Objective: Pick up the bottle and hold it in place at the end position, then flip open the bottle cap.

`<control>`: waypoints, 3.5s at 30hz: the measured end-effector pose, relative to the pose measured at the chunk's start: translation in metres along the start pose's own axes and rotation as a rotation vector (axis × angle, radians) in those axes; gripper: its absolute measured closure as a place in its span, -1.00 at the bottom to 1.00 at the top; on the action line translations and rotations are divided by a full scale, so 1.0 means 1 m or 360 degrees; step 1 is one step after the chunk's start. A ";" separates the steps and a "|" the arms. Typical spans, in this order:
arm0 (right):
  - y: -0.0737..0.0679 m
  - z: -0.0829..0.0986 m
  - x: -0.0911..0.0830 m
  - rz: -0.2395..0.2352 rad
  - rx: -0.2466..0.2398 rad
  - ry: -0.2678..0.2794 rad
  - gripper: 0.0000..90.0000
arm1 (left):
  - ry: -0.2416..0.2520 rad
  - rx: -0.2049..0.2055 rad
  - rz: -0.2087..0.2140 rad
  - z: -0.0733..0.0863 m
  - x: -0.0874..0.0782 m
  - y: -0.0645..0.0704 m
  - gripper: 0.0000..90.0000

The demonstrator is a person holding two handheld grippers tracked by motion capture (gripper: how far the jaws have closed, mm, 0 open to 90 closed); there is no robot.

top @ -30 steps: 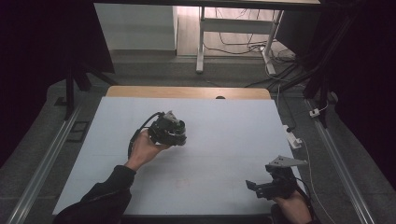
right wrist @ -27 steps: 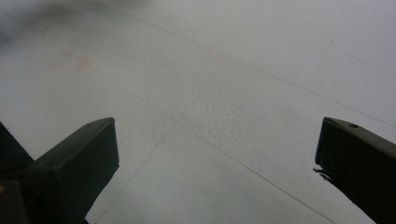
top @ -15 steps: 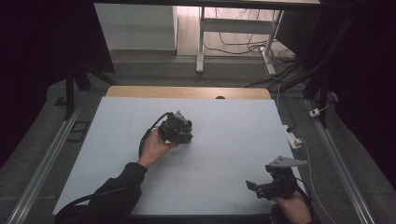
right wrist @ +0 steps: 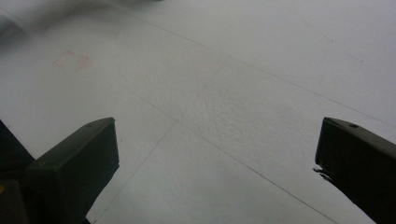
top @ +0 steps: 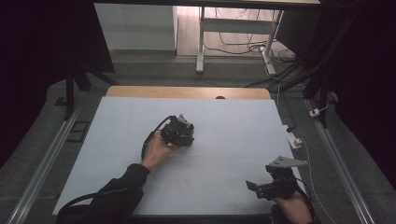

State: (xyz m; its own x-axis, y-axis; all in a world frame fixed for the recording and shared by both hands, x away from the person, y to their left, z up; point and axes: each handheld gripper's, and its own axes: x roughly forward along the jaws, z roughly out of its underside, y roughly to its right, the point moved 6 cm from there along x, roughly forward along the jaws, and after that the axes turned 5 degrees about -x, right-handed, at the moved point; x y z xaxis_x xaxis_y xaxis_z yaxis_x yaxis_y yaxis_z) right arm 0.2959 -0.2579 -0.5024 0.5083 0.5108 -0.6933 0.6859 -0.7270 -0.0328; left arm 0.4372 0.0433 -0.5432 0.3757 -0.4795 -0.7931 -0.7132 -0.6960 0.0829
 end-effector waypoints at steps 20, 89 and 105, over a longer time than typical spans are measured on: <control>-0.001 -0.001 -0.003 0.0003 -0.0010 0.0037 -1.00 | 0.0042 -0.0002 0.0031 0.003 0.001 -0.002 0.19; -0.049 -0.126 0.091 -0.0207 -0.0252 0.0175 -1.00 | 0.0121 0.0047 0.0044 0.007 0.002 -0.003 0.20; -0.047 -0.143 0.129 -0.0201 -0.0319 0.0145 -0.51 | 0.0121 0.0047 0.0040 0.007 0.003 -0.003 0.19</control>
State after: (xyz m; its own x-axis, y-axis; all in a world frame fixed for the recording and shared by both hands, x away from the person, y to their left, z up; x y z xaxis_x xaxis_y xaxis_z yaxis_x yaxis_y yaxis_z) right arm 0.4040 -0.0923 -0.4878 0.4506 0.6375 -0.6250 0.8319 -0.5538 0.0349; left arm 0.4365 0.0478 -0.5494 0.4004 -0.5367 -0.7427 -0.7398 -0.6676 0.0836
